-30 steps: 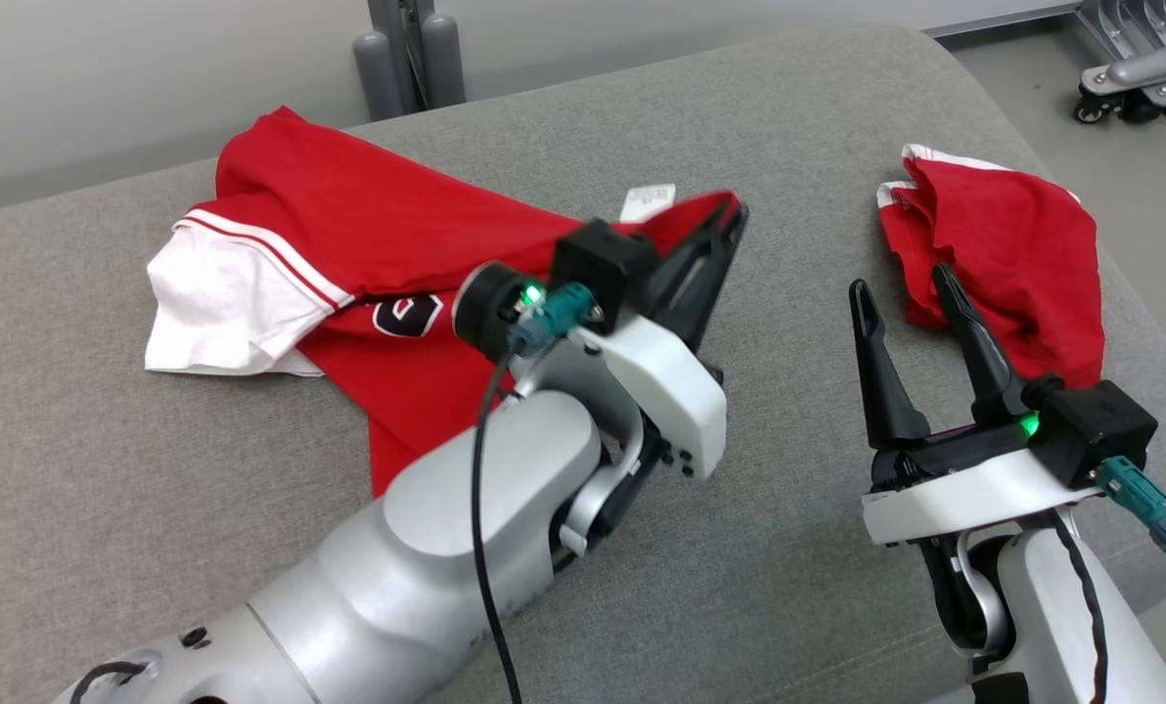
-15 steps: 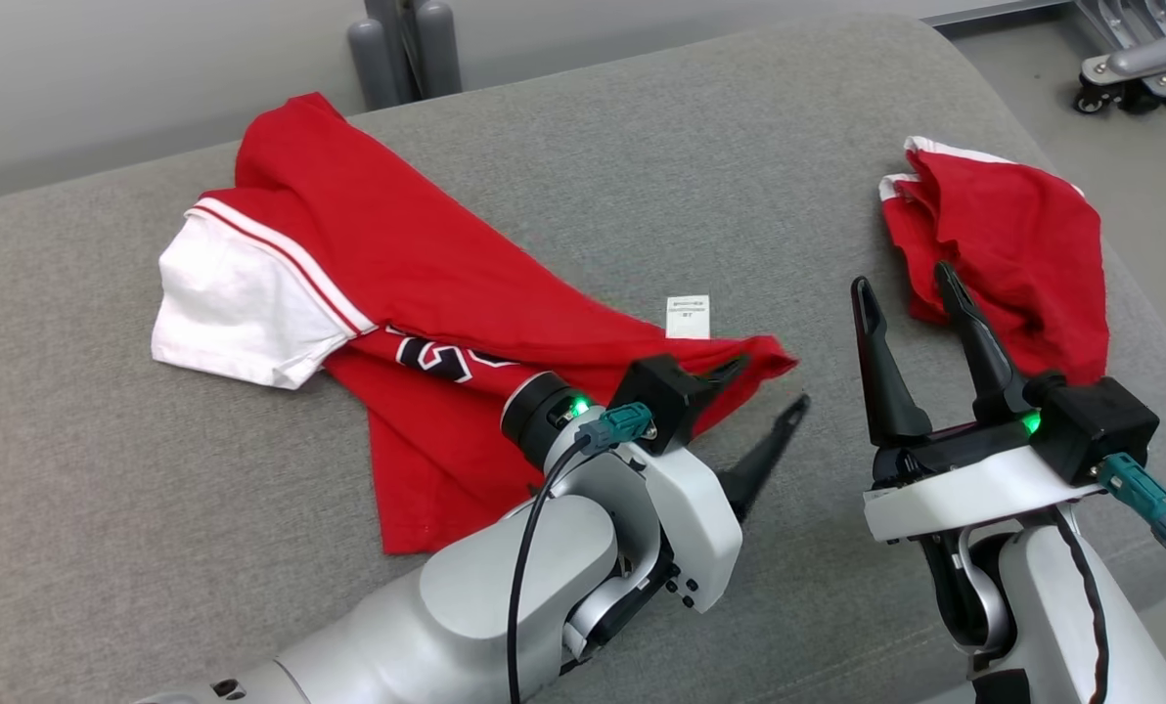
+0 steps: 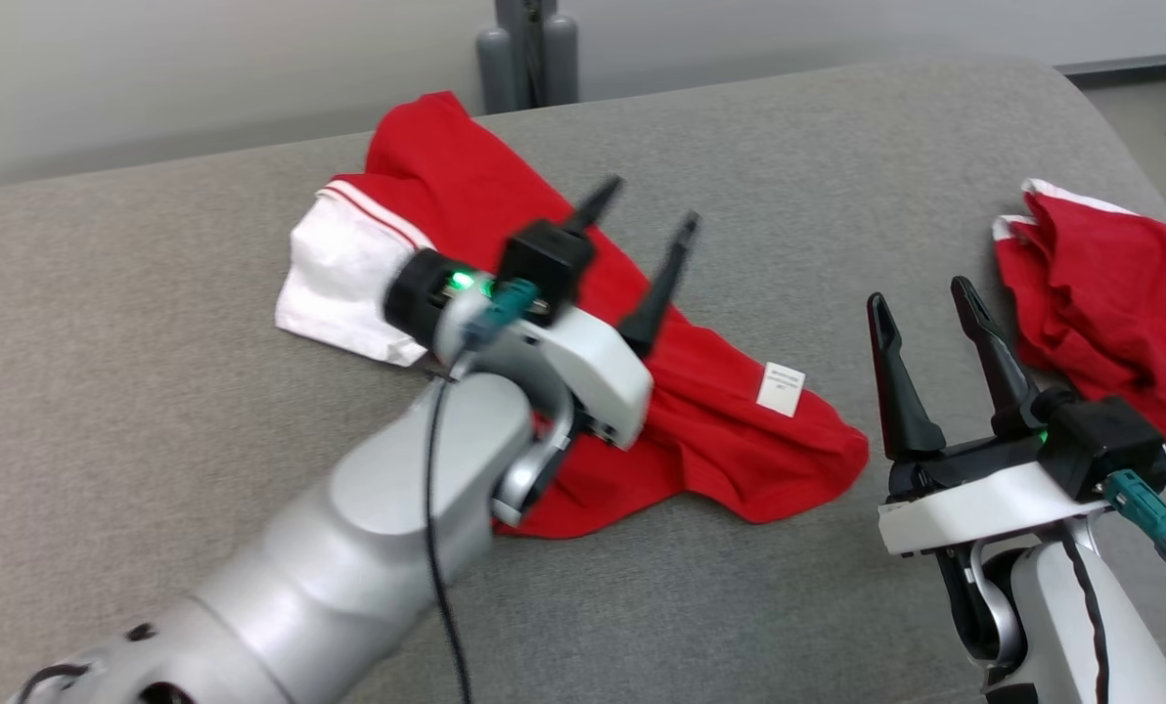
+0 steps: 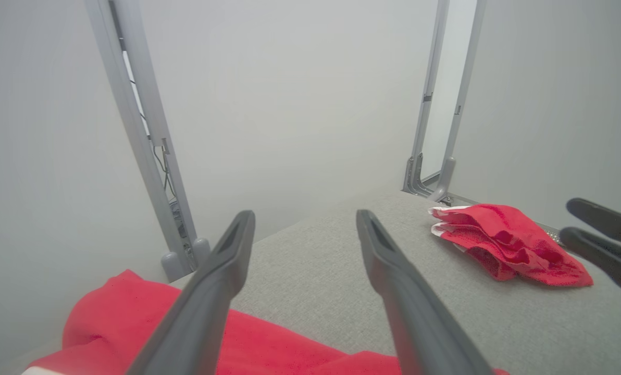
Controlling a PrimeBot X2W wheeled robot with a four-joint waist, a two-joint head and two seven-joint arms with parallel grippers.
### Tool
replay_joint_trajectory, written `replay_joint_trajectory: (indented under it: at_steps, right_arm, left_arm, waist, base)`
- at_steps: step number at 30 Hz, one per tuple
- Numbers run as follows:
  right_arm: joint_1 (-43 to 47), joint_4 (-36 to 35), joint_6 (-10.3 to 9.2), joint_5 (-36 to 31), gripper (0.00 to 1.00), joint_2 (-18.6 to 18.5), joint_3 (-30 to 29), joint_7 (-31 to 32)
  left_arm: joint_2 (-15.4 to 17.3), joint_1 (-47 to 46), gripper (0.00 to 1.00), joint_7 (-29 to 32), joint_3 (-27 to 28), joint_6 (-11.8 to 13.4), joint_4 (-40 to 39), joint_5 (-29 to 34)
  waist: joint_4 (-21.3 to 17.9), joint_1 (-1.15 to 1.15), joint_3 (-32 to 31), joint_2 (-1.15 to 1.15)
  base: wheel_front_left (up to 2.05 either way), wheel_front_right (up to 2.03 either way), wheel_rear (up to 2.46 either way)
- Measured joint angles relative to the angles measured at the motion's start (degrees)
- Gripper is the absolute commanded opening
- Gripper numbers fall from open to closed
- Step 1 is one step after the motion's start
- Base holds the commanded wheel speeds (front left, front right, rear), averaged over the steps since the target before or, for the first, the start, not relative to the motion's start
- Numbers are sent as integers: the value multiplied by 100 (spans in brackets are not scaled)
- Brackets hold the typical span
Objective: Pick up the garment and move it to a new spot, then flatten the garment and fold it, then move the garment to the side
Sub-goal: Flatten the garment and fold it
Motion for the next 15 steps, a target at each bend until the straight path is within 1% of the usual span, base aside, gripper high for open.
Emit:
replay_joint_trajectory:
  at_steps: [2,5,7,10,15]
  right_arm:
    - [41,-13,-1,-31,100,-2,-30,0]
    - [113,-13,0,-58,100,0,-12,0]
    - [138,-15,0,-90,100,1,-13,0]
    - [198,-11,0,-102,100,-1,-24,0]
    - [230,21,0,-159,100,0,24,0]
  left_arm:
    - [216,99,100,-12,403,62,-100,246]
    - [559,516,100,-15,944,142,-276,572]
    - [724,828,100,-16,1308,191,-401,722]
    - [831,1354,100,-16,1742,189,-543,902]
    - [788,2146,100,-16,2337,163,-719,1221]
  waist:
    - [123,0,-21,0]
    - [277,0,-48,0]
    - [350,0,-64,0]
    - [448,0,-72,0]
    - [561,0,-89,0]
  base:
    - [0,0,0]
    - [0,0,0]
    - [0,0,0]
    - [0,0,0]
    - [0,0,0]
